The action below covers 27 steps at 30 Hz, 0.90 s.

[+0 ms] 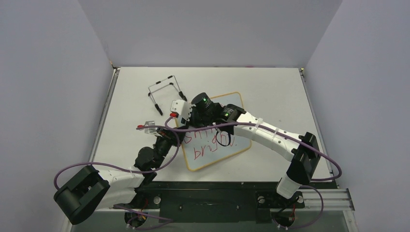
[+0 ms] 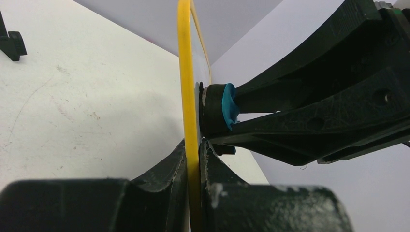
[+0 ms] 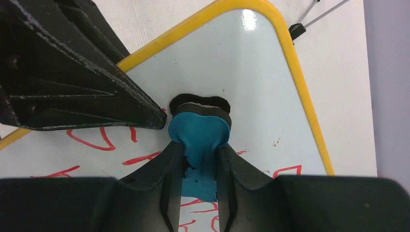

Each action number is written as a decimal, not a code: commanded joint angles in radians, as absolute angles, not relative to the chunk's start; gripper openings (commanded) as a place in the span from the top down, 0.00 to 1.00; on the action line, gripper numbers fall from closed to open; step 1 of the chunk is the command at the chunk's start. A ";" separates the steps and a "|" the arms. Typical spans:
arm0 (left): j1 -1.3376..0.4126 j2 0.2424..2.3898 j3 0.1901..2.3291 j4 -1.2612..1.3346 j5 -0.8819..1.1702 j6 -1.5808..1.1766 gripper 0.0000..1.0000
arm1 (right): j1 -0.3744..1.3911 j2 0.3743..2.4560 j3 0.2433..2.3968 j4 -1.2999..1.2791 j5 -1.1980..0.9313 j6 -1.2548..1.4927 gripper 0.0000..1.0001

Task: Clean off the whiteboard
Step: Erase the whiteboard at the center of the board.

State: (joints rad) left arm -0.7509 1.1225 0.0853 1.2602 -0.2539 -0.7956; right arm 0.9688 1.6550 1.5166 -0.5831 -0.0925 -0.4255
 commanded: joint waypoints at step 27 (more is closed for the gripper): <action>-0.765 1.125 0.113 1.258 -0.115 -0.690 1.00 | 0.784 1.626 1.466 -0.451 -0.105 -0.230 1.00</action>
State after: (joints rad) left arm -0.7498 1.1336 0.0860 1.2549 -0.2466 -0.8040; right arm 0.8436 1.6531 1.4967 -0.5678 -0.2260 -0.3542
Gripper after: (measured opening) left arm 0.055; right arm 0.220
